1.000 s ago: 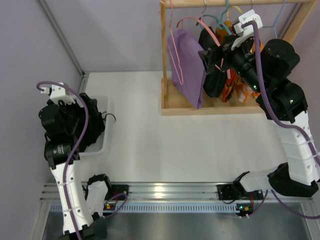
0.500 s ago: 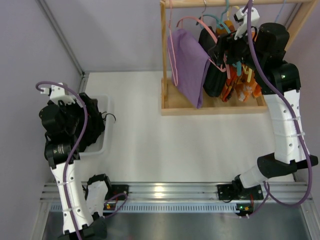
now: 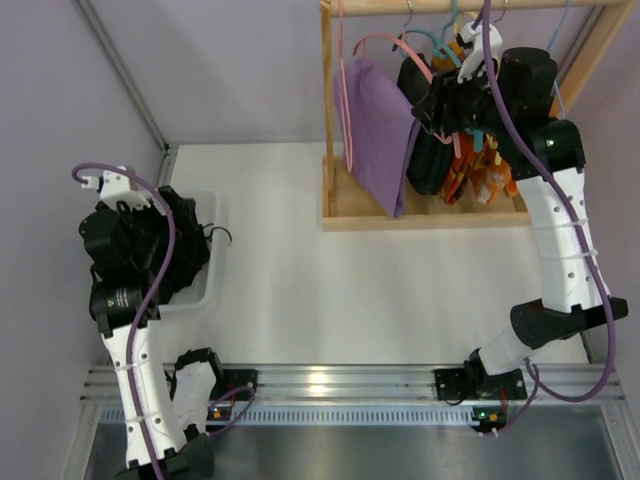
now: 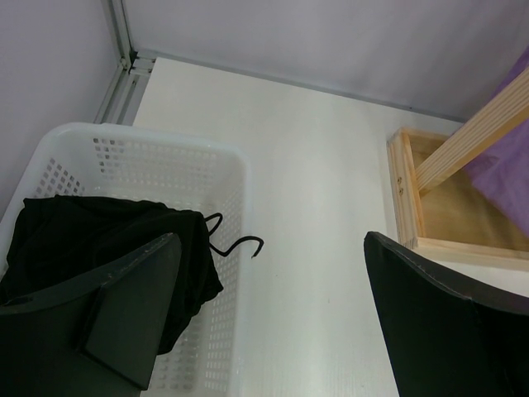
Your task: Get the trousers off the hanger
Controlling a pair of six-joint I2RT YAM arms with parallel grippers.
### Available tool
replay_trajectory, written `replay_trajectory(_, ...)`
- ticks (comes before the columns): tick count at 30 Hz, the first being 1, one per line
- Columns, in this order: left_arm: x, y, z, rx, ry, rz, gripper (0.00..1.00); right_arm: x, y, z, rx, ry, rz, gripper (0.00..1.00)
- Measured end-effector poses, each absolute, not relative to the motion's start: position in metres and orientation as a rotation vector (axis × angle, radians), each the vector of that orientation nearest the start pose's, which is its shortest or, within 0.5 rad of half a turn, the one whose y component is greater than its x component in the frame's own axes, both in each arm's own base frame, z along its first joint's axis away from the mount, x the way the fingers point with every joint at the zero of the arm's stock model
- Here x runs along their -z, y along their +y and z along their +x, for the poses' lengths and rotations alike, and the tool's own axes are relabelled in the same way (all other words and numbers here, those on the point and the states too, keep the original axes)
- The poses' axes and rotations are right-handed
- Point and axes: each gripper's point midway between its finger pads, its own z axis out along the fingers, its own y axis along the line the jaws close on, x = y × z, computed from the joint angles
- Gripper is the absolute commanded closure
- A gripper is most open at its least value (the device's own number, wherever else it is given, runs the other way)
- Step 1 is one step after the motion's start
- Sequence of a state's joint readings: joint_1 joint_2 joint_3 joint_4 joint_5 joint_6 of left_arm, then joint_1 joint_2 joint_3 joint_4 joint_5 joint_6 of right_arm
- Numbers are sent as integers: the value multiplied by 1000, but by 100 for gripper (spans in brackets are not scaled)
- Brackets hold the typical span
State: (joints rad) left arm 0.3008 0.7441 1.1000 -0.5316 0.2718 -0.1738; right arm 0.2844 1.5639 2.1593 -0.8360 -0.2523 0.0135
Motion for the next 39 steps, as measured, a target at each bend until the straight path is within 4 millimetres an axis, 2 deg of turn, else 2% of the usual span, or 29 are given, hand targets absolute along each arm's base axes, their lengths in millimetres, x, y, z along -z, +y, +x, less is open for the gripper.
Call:
replay_trajectory(6, -348, 27, 269, 146, 1736, -217, 1, -448, 168, 387, -534, 1839, -395, 66)
replay_trajectory(9, -347, 27, 269, 146, 1738, -218, 1, -445, 171, 386, -578, 1854, -379, 79)
replay_trajectory(10, -347, 27, 269, 146, 1737, -218, 1, -444, 171, 386, -594, 1857, -371, 88)
replay_trajectory(13, -348, 27, 268, 146, 1733, -218, 2, -446, 172, 385, -632, 1865, -339, 100)
replay_trajectory(22, -348, 26, 268, 150, 1732, -223, 1, -454, 183, 377, -797, 1839, -259, 100)
replay_trajectory(29, -348, 27, 268, 148, 1732, -225, 1, -467, 178, 367, -821, 1777, -177, 100)
replay_trajectory(39, -348, 26, 268, 152, 1732, -230, 1, -504, 167, 354, -812, 1645, -125, 100)
